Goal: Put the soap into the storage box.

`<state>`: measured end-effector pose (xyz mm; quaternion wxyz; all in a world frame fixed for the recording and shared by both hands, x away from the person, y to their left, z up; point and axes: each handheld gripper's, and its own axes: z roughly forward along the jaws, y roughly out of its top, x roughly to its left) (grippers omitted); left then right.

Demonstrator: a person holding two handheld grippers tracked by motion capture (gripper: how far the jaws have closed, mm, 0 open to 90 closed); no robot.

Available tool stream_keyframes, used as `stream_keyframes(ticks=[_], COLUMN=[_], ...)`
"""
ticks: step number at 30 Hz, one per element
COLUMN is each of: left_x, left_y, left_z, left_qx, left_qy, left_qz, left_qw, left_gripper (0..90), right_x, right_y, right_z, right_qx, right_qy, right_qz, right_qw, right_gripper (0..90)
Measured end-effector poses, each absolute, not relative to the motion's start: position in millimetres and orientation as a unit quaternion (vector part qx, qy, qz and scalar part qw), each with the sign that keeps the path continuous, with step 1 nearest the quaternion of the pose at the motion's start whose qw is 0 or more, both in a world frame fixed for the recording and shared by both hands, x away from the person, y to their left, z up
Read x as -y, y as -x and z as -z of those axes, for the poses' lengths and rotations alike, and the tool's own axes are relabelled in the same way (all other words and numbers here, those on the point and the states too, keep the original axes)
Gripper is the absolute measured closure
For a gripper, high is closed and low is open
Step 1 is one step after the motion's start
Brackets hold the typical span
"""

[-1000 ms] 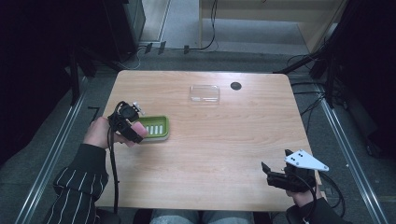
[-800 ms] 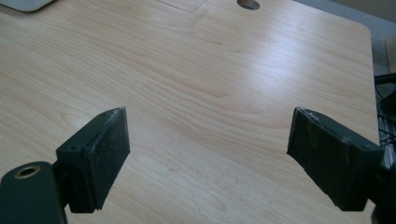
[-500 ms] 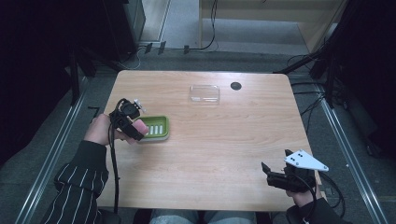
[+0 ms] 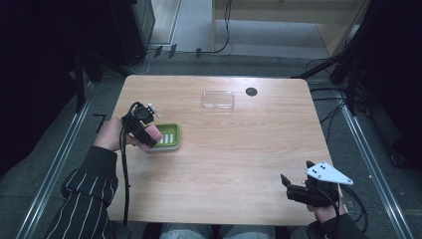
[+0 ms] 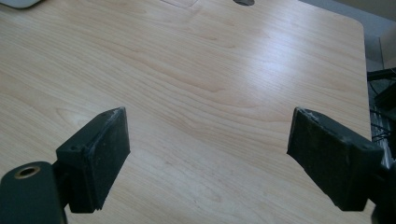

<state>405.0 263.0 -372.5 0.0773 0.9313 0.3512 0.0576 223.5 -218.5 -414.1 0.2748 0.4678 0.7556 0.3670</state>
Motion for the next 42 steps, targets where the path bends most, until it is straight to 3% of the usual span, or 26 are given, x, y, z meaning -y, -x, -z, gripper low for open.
stream_keyframes(ticks=[42], left_x=[-240.6], left_y=[-435.1], left_z=[385.4], left_qx=[-0.242], left_qy=[-0.966], left_qz=[-0.065], left_qw=[0.056], left_gripper=[38.4], right_x=[221.0], right_y=[-219.6], right_z=[414.3], right_qx=[-0.755], right_qy=[-0.472], right_qz=[-0.362], right_qw=[0.276], right_gripper=[13.8])
